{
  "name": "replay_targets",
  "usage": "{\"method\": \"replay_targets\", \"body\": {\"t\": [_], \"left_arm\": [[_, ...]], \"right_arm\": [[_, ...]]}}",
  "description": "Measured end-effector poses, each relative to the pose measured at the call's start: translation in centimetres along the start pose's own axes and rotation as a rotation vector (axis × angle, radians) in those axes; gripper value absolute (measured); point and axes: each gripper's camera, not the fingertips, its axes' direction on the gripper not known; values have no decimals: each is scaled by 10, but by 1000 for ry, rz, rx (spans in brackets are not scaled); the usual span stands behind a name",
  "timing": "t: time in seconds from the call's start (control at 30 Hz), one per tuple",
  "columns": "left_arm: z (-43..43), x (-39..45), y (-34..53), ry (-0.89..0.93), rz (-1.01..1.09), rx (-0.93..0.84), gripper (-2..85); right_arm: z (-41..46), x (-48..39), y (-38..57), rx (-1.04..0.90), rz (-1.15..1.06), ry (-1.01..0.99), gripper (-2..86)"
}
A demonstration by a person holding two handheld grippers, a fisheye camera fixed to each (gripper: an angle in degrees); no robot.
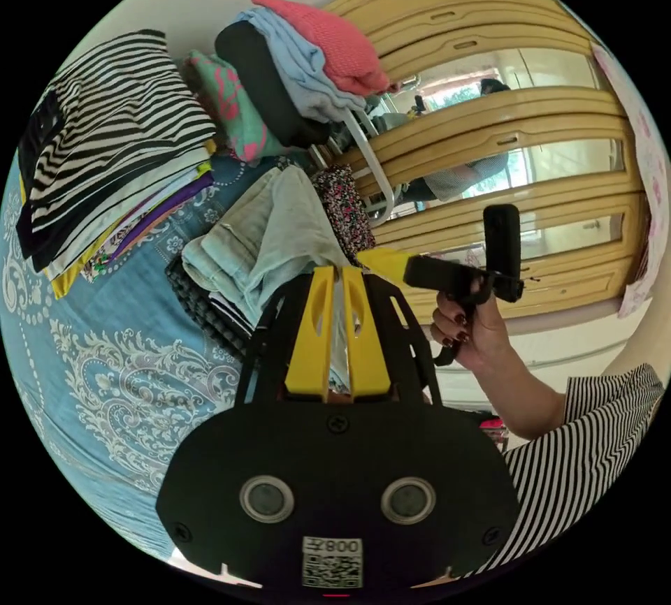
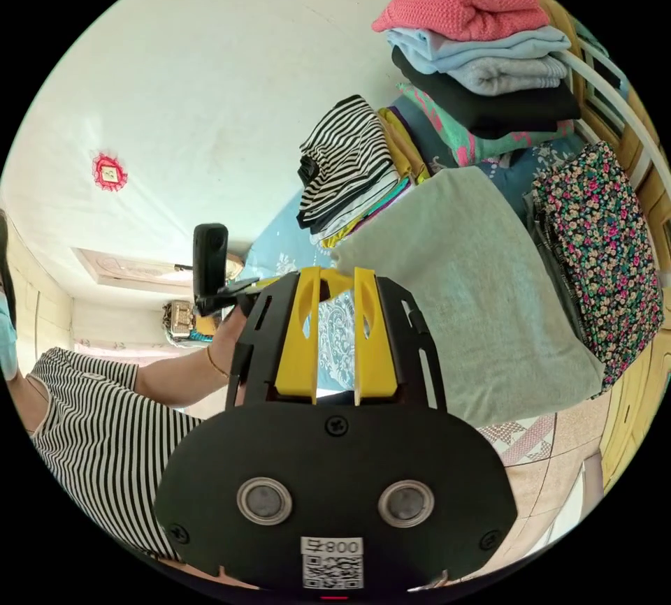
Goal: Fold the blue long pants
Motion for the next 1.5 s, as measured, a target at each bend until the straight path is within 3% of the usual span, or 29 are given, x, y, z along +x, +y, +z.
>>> {"method": "replay_targets", "body": {"t": [0.23,0.53,0.63,0.83,0.93,1.03,1.23,1.4,1.5], "left_arm": [[16,51,22,-22,164,-113,25],[9,62,44,6,219,-194,19],[-14,49,45,-23,142,-117,20],[-28,-12,19,-118,-195,31,49],[-11,-24,2,-81,-259,5,55],[2,-12,-10,-162,-217,-35,47],[11,5,-16,-210,-204,-26,37],[23,28,-24,-250,-138,-48,25],[26,39,-26,-262,-94,-51,17]], "right_arm": [[10,34,5,-61,130,132,50],[14,93,44,-81,263,30,2],[7,110,61,-115,294,138,2],[-13,155,93,-56,420,63,15],[-19,152,71,34,351,28,48],[-16,144,28,102,267,13,89],[30,150,-55,32,245,-117,113],[64,159,-77,-125,268,-124,56],[51,165,-63,-108,253,-134,40]]}}
